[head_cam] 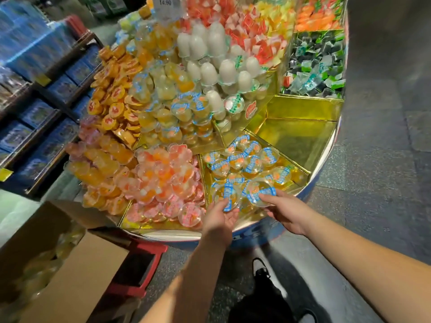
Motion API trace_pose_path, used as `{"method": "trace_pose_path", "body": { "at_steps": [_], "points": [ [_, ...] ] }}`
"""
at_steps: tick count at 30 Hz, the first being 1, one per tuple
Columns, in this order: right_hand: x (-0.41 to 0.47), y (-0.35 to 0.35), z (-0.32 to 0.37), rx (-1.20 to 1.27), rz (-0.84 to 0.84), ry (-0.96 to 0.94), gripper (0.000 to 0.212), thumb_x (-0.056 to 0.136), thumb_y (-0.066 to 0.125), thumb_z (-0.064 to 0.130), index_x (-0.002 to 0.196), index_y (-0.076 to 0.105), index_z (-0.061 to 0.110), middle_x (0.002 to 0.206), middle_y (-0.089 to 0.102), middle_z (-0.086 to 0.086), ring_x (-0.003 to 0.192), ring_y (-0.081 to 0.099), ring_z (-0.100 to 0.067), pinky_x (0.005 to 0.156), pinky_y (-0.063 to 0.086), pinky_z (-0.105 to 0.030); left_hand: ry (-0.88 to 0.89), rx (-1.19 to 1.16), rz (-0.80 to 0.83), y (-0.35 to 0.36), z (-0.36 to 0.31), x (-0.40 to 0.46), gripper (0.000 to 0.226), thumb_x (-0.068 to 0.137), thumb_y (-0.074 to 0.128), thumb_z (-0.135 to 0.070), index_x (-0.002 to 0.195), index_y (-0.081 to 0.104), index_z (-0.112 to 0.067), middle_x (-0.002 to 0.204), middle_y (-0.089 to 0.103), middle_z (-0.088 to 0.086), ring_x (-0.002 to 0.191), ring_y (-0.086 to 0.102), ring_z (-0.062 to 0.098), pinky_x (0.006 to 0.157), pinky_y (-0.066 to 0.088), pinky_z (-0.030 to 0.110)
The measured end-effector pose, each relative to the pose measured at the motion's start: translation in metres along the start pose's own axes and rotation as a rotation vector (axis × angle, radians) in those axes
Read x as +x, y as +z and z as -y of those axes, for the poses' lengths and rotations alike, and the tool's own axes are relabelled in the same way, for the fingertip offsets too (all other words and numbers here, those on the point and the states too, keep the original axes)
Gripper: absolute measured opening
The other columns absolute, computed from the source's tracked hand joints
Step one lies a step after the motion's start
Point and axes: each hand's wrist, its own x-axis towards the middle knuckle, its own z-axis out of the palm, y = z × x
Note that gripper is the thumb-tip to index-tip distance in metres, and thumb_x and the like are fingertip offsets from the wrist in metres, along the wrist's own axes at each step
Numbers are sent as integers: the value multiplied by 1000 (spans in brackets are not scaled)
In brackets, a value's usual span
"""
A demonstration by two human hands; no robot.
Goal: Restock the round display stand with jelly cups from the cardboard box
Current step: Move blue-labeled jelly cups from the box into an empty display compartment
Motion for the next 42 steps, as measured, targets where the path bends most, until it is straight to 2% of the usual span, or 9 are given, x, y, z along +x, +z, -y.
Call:
{"method": "trace_pose_path", "body": {
  "at_steps": [3, 6, 9, 12, 18, 24, 31, 37, 42],
  "points": [
    [36, 7, 8, -33, -53, 52, 35, 91, 70, 18, 122, 56, 10, 87, 66, -4, 70, 56, -13, 62, 41, -22, -62, -245, -22, 2, -6, 33, 38, 95, 61, -11, 130, 52, 1, 118, 61, 20, 106, 63, 35, 91, 51, 34],
    [72, 16, 12, -14, -109, 103, 52, 89, 73, 20, 130, 42, 19, 98, 68, -6, 82, 62, -19, 67, 46, -25, -56, -82, -53, 11, -11, 67, 26, 95, 57, -10, 120, 57, -8, 92, 59, 8, 78, 63, 23, 67, 52, 30],
    [107, 26, 16, -9, -117, 161, 27, 88, 73, 19, 106, 54, 13, 102, 65, -7, 88, 63, -19, 69, 47, -25, -58, -50, -68, 20, -20, 101, 31, 90, 67, -15, 121, 61, -15, 95, 64, 4, 66, 60, 17, 55, 49, 27],
    [140, 34, 17, -28, -109, 259, 45, 90, 71, 27, 129, 55, 10, 115, 65, -3, 93, 61, -14, 78, 50, -25, -62, -59, -124, 29, -21, 127, 36, 96, 59, -10, 131, 56, -20, 105, 65, 4, 69, 61, 16, 46, 49, 21],
    [178, 41, 6, -22, -190, 358, 33, 94, 66, 27, 119, 60, 6, 90, 60, -7, 74, 55, -14, 69, 48, -26, -86, -16, -223, 37, -16, 162, 32, 97, 53, -3, 129, 54, -4, 87, 61, 4, 45, 61, 8, 42, 47, 19],
    [200, 42, 13, -48, -212, 338, 30, 95, 64, 26, 119, 63, 7, 106, 61, -5, 81, 53, -13, 69, 46, -23, -131, -19, -209, 33, 0, 185, 28, 92, 61, -10, 120, 62, -14, 114, 68, 9, 87, 71, 25, 81, 59, 46],
    [206, 49, 7, -109, -233, 356, 22, 93, 68, 29, 101, 63, 9, 106, 65, -6, 89, 61, -14, 102, 44, -39, -100, -7, -273, 31, 9, 198, 27, 92, 63, -14, 120, 60, -15, 116, 68, 8, 76, 68, 17, 89, 54, 44],
    [202, 57, 4, -137, -301, 258, 22, 91, 69, 30, 84, 62, 11, 85, 63, -10, 76, 60, -20, 76, 49, -35, -70, 47, -288, 31, 16, 205, 11, 91, 65, -22, 102, 61, -24, 106, 69, 2, 89, 70, 21, 92, 53, 49],
    [192, 58, 5, -324, -311, 294, 40, 89, 65, 50, 104, 59, 13, 99, 69, -6, 81, 67, -18, 47, 43, -23, -50, 13, -273, 31, 15, 205, 14, 93, 64, -21, 105, 61, -27, 99, 69, -4, 85, 70, 19, 87, 52, 46]
  ]
}}
